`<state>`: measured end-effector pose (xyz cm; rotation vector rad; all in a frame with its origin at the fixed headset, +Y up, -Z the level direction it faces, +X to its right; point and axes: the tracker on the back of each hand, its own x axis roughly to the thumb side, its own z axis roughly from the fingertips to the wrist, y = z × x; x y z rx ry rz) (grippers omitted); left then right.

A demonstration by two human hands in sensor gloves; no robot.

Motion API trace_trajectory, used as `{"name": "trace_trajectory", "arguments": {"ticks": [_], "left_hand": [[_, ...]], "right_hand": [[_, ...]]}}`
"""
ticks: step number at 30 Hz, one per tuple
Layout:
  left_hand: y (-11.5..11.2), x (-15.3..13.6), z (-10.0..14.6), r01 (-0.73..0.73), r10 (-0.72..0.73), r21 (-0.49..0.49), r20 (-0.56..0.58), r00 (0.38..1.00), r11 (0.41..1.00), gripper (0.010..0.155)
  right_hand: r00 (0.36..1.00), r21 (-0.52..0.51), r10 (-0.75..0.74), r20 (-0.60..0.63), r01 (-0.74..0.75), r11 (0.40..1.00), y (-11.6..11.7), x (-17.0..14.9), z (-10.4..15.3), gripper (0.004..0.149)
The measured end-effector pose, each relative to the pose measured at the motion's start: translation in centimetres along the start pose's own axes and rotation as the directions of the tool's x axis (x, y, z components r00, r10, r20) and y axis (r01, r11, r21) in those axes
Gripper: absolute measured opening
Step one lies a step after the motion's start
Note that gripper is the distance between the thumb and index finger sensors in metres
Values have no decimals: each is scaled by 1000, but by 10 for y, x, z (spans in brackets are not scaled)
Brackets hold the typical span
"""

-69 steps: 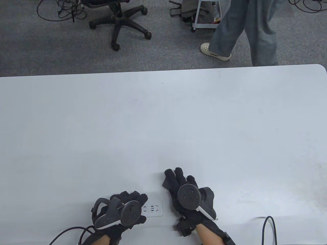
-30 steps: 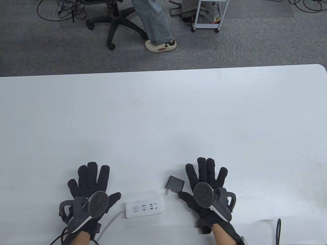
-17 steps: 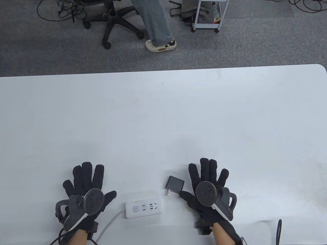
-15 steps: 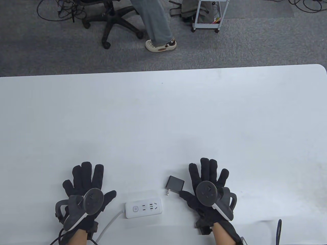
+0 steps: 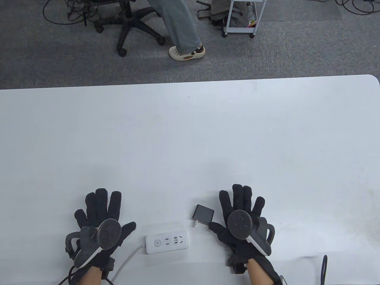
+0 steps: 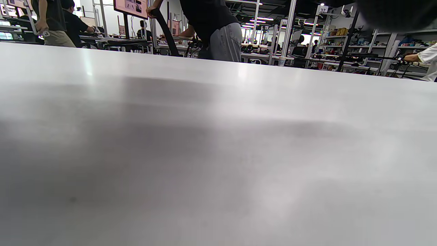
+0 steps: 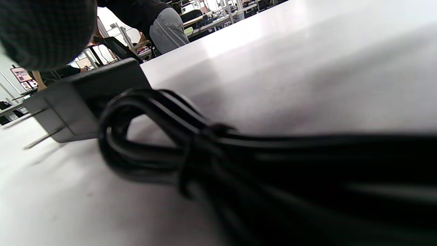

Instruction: Remove the power adapter from the power strip

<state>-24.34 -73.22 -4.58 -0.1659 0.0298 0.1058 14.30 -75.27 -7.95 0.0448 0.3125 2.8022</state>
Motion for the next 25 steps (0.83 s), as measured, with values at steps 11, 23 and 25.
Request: {"name": "trace_trajectory", "arguments": {"ticks": [11,23,25], "left_hand": [[-1,0,-1,-11,11,-8,7,1000,1000,99],[-2,2,0,-12,13,-9,17,1000,1000,99],[-2,2,0,-15,15,-10,17,1000,1000,99]], "right_hand": [[1000,13,-8,7,8,1000,1,0,-1,95],[1000,47,-18,7,17,999,3,-1,-1,95],[1000,50,-26,10,25,998,4,0,-1,95]]}}
